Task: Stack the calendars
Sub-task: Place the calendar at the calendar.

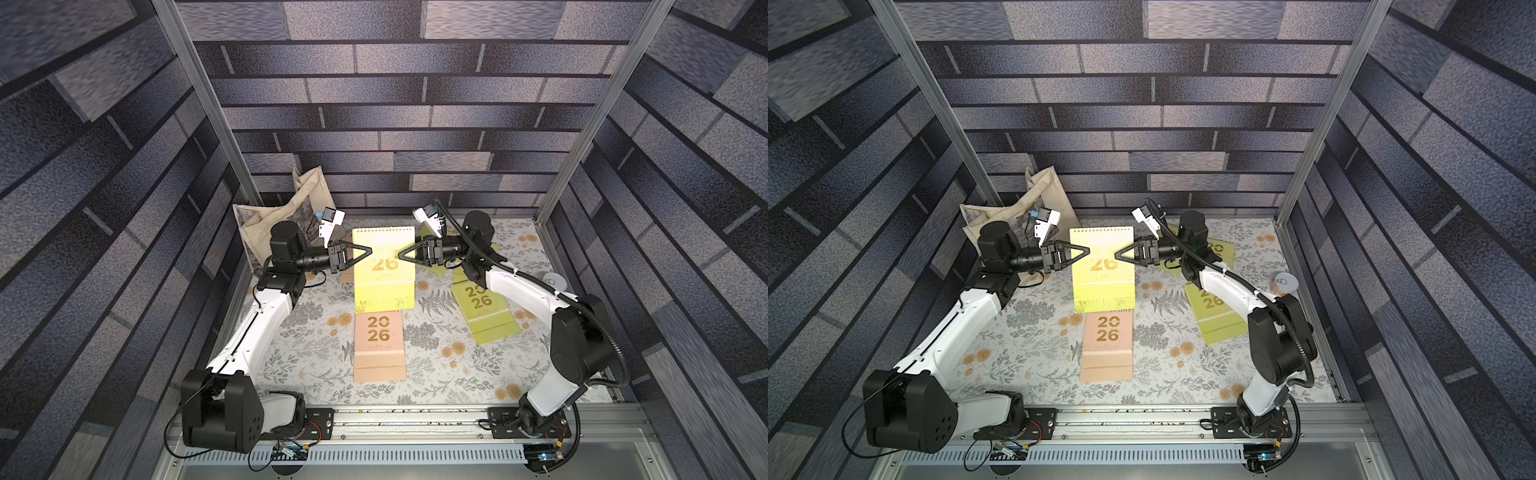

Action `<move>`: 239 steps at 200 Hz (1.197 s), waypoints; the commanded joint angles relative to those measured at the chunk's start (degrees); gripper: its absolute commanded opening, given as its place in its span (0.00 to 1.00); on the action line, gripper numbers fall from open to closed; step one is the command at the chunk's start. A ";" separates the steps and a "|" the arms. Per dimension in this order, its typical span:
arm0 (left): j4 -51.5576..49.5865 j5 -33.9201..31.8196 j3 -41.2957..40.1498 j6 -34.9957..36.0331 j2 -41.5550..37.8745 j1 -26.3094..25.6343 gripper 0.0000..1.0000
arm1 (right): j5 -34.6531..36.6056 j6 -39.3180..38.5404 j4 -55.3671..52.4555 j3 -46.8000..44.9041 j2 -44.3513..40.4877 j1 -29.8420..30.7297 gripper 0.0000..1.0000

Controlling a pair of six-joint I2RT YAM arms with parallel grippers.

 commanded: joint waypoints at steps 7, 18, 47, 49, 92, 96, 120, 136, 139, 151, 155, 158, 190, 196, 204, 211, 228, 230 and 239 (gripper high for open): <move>2.60 0.81 -0.54 0.73 -2.15 0.46 0.00 | -0.44 0.12 2.81 -1.47 -1.69 0.32 0.63; 3.59 0.50 -0.76 0.15 -2.06 0.47 0.00 | 0.08 0.06 3.27 -2.33 -2.02 0.34 0.59; 4.64 0.46 -1.09 -0.80 -1.75 0.21 0.00 | 0.35 0.21 3.87 -2.89 -2.22 0.49 0.44; 4.72 0.44 -1.13 -0.83 -1.71 0.20 0.00 | 0.39 0.20 3.97 -2.85 -2.18 0.58 0.42; 5.49 -0.49 -1.92 -1.50 -1.39 -0.12 0.00 | 0.85 0.72 4.58 -2.35 -2.05 1.07 0.20; 5.66 -0.58 -1.99 -1.61 -1.41 -0.02 0.00 | 0.84 0.83 4.64 -2.32 -1.89 1.10 0.18; 5.56 -1.09 -2.23 -1.72 -1.27 0.62 0.00 | 1.49 1.04 4.79 -3.16 -2.23 1.38 0.03; 5.19 -1.04 -1.98 -2.03 -0.93 1.25 0.12 | 2.35 0.91 4.59 -4.00 -2.76 1.54 0.00; 5.07 -0.97 -1.89 -2.17 -0.82 1.26 0.14 | 2.44 0.91 4.35 -4.17 -2.83 1.68 0.00; 3.98 -1.31 -1.71 -2.00 -0.49 1.67 0.37 | 2.93 1.07 3.70 -5.06 -2.98 1.87 0.00; 3.73 -1.42 -1.63 -2.05 -0.44 1.84 0.39 | 3.17 1.08 3.46 -5.47 -3.08 1.94 0.00; 3.70 -1.32 -1.63 -2.12 -0.42 1.95 0.40 | 3.36 1.01 3.21 -5.81 -3.24 2.04 0.00; 1.54 -4.18 -2.32 -1.89 -1.53 4.92 0.66 | 6.59 1.53 0.69 -11.12 -5.28 2.41 0.00; 0.34 -5.51 -2.31 -1.77 -1.85 5.73 0.74 | 8.02 1.54 0.18 -12.93 -6.18 2.35 0.00; -1.09 -6.87 -2.30 -1.72 -2.31 6.83 0.78 | 9.35 1.25 -1.02 -14.10 -6.93 2.38 0.00; -0.83 -6.72 -2.47 -2.19 -2.42 7.75 0.81 | 10.38 1.38 -2.02 -15.32 -7.39 2.39 0.00; -3.32 -7.81 -2.43 -1.56 -2.76 8.80 0.90 | 13.70 3.57 -2.93 -18.25 -8.04 2.63 0.00; -4.19 -8.00 -2.26 -1.11 -2.80 8.81 0.91 | 14.04 3.94 -3.01 -18.58 -7.98 2.78 0.00; -7.68 -9.21 -1.70 1.06 -2.78 8.89 0.97 | 15.47 4.47 -3.94 -19.87 -7.91 3.50 0.00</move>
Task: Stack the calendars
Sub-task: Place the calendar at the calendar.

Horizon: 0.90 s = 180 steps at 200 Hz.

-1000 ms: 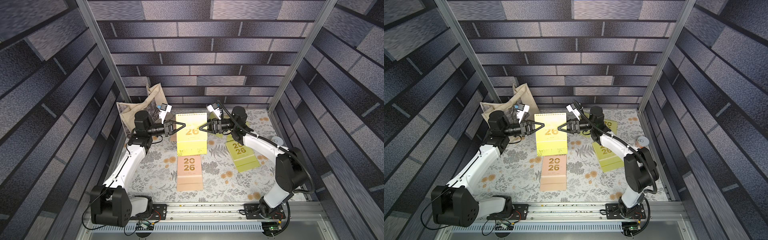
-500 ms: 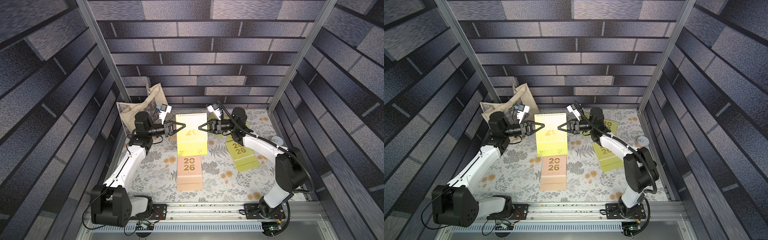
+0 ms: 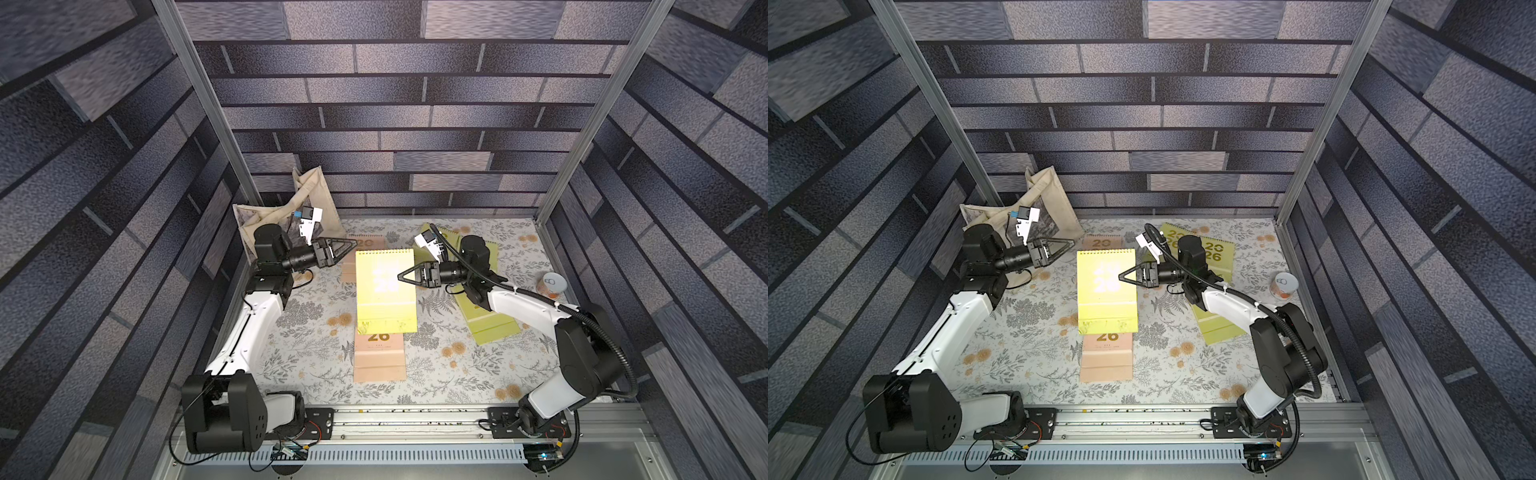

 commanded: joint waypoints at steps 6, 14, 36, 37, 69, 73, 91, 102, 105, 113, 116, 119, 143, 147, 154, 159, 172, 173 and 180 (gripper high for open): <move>-8.49 -4.56 0.39 3.80 -1.93 0.53 1.00 | 6.31 2.31 -2.64 -3.49 -2.00 1.97 0.00; -9.24 -6.20 0.15 4.22 -2.04 0.70 1.00 | 7.50 2.30 -3.50 -4.47 -1.78 2.81 0.00; -6.10 -8.32 -2.01 1.38 -2.05 1.41 1.00 | 8.40 4.06 -3.37 -5.87 1.17 5.54 0.00; -6.02 -8.36 -2.08 1.32 -2.05 1.41 1.00 | 8.37 4.11 -3.23 -5.88 1.37 5.68 0.00; -4.80 -8.96 -3.38 0.27 -1.87 1.59 1.00 | 10.84 5.48 -1.13 -8.57 4.86 7.79 0.00; -4.84 -8.86 -3.53 0.33 -1.83 1.59 1.00 | 11.15 5.49 -0.99 -8.94 5.03 7.92 0.00; -6.79 -9.71 -3.96 1.64 -1.91 2.02 1.00 | 12.44 5.62 -0.53 -10.80 5.73 8.02 0.00; -6.80 -9.99 -4.64 2.07 -1.93 2.45 1.00 | 12.81 6.41 0.84 -11.90 6.81 8.02 0.00; -6.47 -9.92 -4.88 2.00 -1.85 2.54 1.00 | 12.70 6.70 1.23 -12.10 7.18 8.02 0.00; -5.64 -9.84 -5.43 1.69 -1.71 2.80 1.00 | 12.69 7.42 2.56 -12.42 8.09 8.10 0.00; -5.28 -9.80 -5.63 1.40 -1.60 2.84 1.00 | 12.89 7.63 2.85 -12.55 8.38 8.08 0.00; -5.02 -9.73 -5.73 1.29 -1.53 2.83 1.00 | 12.99 7.82 3.02 -12.55 8.57 8.15 0.00; -3.67 -9.16 -6.41 0.60 -0.61 2.91 1.00 | 13.77 7.94 2.81 -11.56 10.44 8.45 0.00; -3.45 -9.09 -6.52 0.51 -0.52 2.91 1.00 | 13.92 8.14 2.80 -11.37 10.80 8.54 0.00; -3.07 -9.27 -6.76 0.30 -0.44 2.91 1.00 | 14.21 8.40 3.01 -11.18 11.47 8.59 0.00; -2.75 -9.22 -6.86 0.21 -0.40 2.91 1.00 | 14.17 8.67 3.33 -10.98 11.98 8.65 0.00; -2.36 -9.11 -7.03 0.20 -0.21 2.91 1.00 | 13.89 9.22 3.50 -10.14 13.34 8.86 0.00; -2.35 -9.06 -7.01 0.20 -0.21 2.91 1.00 | 13.89 9.29 3.50 -10.09 13.43 8.88 0.00; -2.26 -9.10 -7.00 0.10 -0.13 2.91 1.00 | 13.81 9.37 3.31 -9.62 13.98 9.06 0.00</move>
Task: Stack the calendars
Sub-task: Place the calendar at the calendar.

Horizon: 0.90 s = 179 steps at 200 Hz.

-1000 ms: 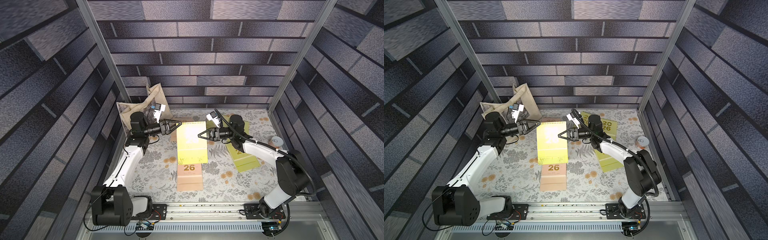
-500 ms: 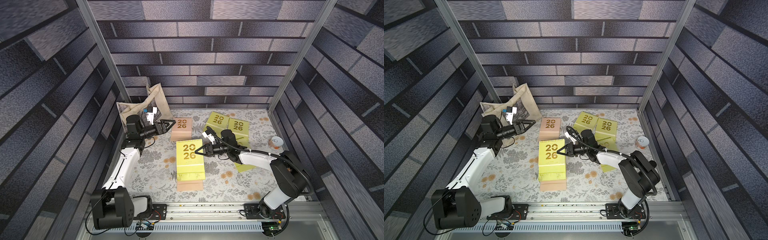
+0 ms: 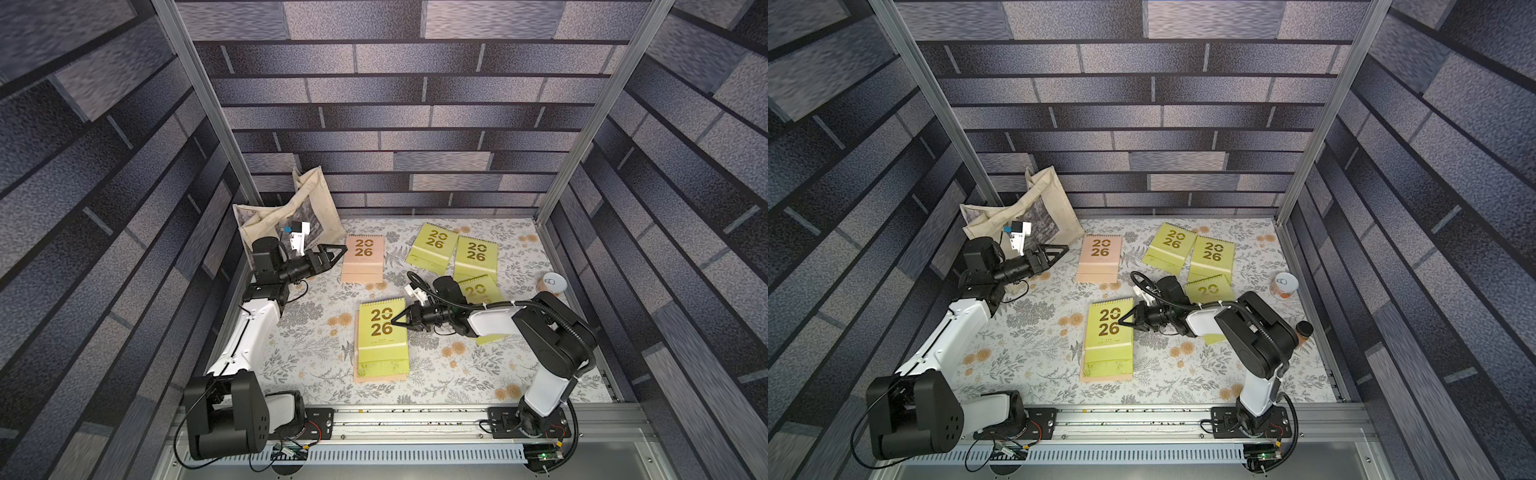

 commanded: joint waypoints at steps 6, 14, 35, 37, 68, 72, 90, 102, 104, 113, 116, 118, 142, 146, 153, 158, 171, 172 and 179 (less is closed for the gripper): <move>2.75 0.48 -0.82 -0.93 0.60 0.37 1.00 | -0.45 1.55 3.38 2.94 2.25 0.77 0.00; 3.04 0.57 -0.91 -1.12 0.68 0.37 1.00 | -0.38 1.67 3.39 3.09 2.74 0.99 0.00; 3.63 0.76 -1.17 -1.32 0.92 0.42 1.00 | -0.41 1.98 2.79 3.75 3.62 1.34 0.00; 3.67 0.73 -1.24 -1.31 0.84 0.38 1.00 | -0.44 1.94 2.70 3.88 3.71 1.40 0.00; 4.12 0.94 -1.36 -1.57 1.15 0.37 1.00 | -0.11 2.00 1.04 4.80 4.35 1.89 0.00; 4.19 1.02 -1.35 -1.57 1.15 0.39 1.00 | -0.06 2.05 0.88 4.80 4.47 1.94 0.00; 4.40 1.09 -1.35 -1.74 1.22 0.37 1.00 | 0.07 2.06 0.02 4.89 4.77 2.06 0.00; 4.39 1.17 -1.27 -1.84 1.20 0.37 1.00 | 0.12 1.97 -0.72 4.88 4.88 2.15 0.00; 4.39 1.11 -1.22 -1.77 1.13 0.37 1.00 | 0.15 1.94 -0.77 4.84 4.89 2.15 0.00; 4.39 1.21 -1.31 -1.76 1.11 0.37 1.00 | 0.33 1.85 -0.87 4.59 4.73 2.15 0.00; 4.39 1.14 -1.34 -1.80 1.11 0.37 1.00 | 0.41 1.79 -0.99 4.50 4.67 2.15 0.00; 4.39 1.13 -1.35 -1.83 1.13 0.37 1.00 | 0.49 1.76 -1.10 4.46 4.63 2.15 0.00; 4.39 1.15 -1.35 -1.89 1.20 0.35 1.00 | 0.98 0.90 -3.09 4.52 4.28 2.08 0.10; 4.39 1.21 -1.36 -1.84 1.19 0.37 1.00 | 1.09 0.55 -3.54 4.56 4.10 2.13 0.13; 4.47 1.30 -1.35 -1.90 1.22 0.38 1.00 | 1.32 0.19 -4.22 4.54 4.02 2.12 0.18; 4.41 1.28 -1.35 -1.86 1.21 0.37 1.00 | 1.45 -0.10 -4.74 4.64 3.88 2.15 0.21; 4.47 1.30 -1.37 -1.94 1.25 0.37 1.00 | 1.82 -0.72 -6.25 4.80 3.58 2.15 0.27; 4.47 1.30 -1.36 -1.93 1.22 0.37 1.00 | 1.87 -0.77 -6.38 4.80 3.57 2.15 0.28; 4.47 1.34 -1.36 -2.00 1.21 0.37 1.00 | 1.96 -1.06 -7.06 4.87 3.41 2.14 0.30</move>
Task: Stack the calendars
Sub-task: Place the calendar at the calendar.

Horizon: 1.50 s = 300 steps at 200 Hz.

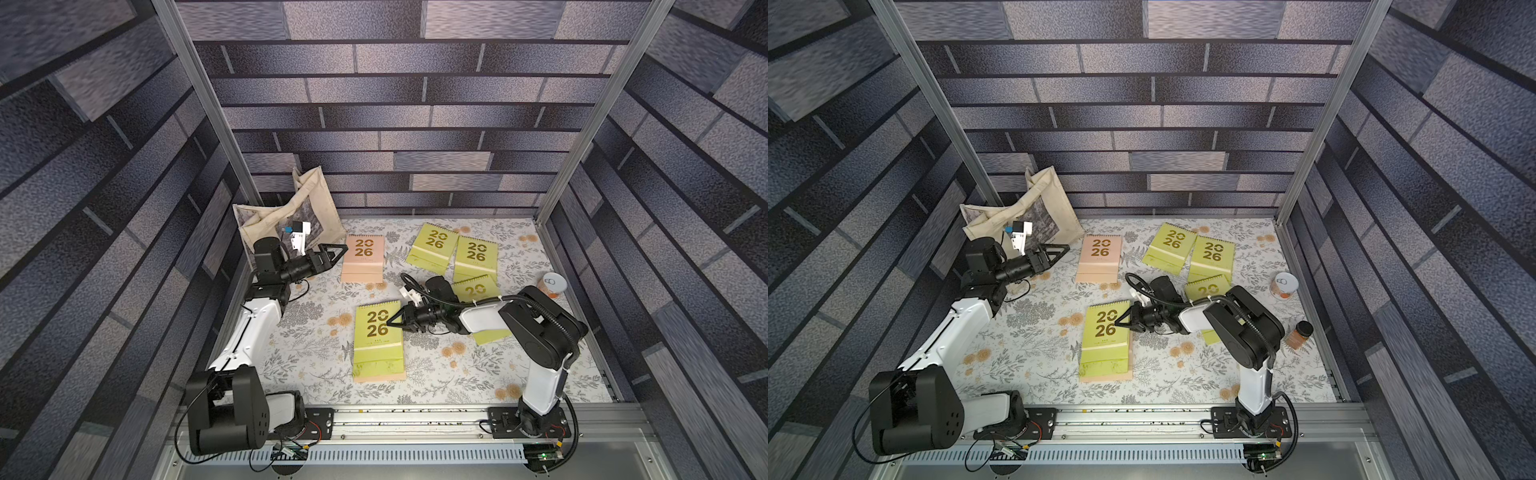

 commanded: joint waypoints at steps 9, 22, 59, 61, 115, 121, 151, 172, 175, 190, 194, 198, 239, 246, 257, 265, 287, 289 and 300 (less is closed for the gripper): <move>1.57 1.39 -0.65 -0.88 0.15 0.35 1.00 | 1.21 -2.43 -4.66 1.20 -1.04 0.46 0.32; 1.65 1.40 -0.57 -1.02 0.24 0.31 1.00 | 1.78 -3.23 -6.41 1.43 -1.56 0.47 0.32; 2.10 1.56 -0.48 -1.28 0.38 0.36 1.00 | 3.61 -8.64 -14.89 3.86 -3.36 0.49 0.35; 2.10 1.54 -0.48 -1.27 0.45 0.37 1.00 | 3.68 -8.75 -15.20 4.00 -3.42 0.47 0.35; 2.37 1.59 -0.70 -1.58 0.37 0.35 1.00 | 5.17 -10.67 -18.82 6.27 -3.29 0.47 0.43; 2.29 1.62 -0.73 -1.53 0.39 0.35 1.00 | 5.27 -11.08 -19.56 6.58 -3.29 0.47 0.43; 2.19 1.58 -0.70 -1.49 0.33 0.35 1.00 | 6.42 -12.68 -22.50 7.30 -3.85 0.47 0.46; 2.18 1.44 -0.65 -1.47 0.48 0.35 1.00 | 7.87 -14.37 -25.32 7.85 -4.75 0.46 0.48; 2.18 1.50 -0.65 -1.49 0.50 0.35 1.00 | 8.06 -14.60 -25.69 8.02 -4.90 0.47 0.48; 2.27 1.52 -0.66 -1.52 0.68 0.35 1.00 | 8.95 -15.49 -27.36 8.51 -5.31 0.47 0.50; 2.27 1.43 -0.66 -1.49 0.60 0.35 1.00 | 9.04 -15.65 -27.67 8.62 -5.39 0.47 0.51; 2.27 1.42 -0.66 -1.57 0.60 0.35 1.00 | 9.29 -15.81 -27.99 8.71 -5.47 0.47 0.51; 2.18 1.42 -0.74 -1.54 0.51 0.35 1.00 | 11.19 -17.25 -31.52 10.29 -5.66 0.43 0.51; 2.11 1.43 -0.72 -1.51 0.50 0.35 1.00 | 11.55 -17.67 -32.36 10.56 -5.66 0.47 0.51; 2.10 1.44 -0.76 -1.47 0.46 0.35 1.00 | 12.53 -18.48 -33.99 10.92 -5.83 0.46 0.52; 2.01 1.34 -0.77 -1.42 0.46 0.35 1.00 | 13.68 -19.01 -35.55 11.07 -6.15 0.47 0.52; 1.59 0.99 -0.66 -1.25 0.59 0.35 1.00 | 16.54 -20.58 -39.16 11.63 -7.00 0.47 0.56; 1.53 1.00 -0.68 -1.19 0.59 0.35 1.00 | 16.89 -20.70 -39.40 11.63 -7.16 0.47 0.56; 0.89 0.41 -0.44 -1.01 0.68 0.35 1.00 | 18.55 -21.52 -40.94 11.69 -7.90 0.47 0.58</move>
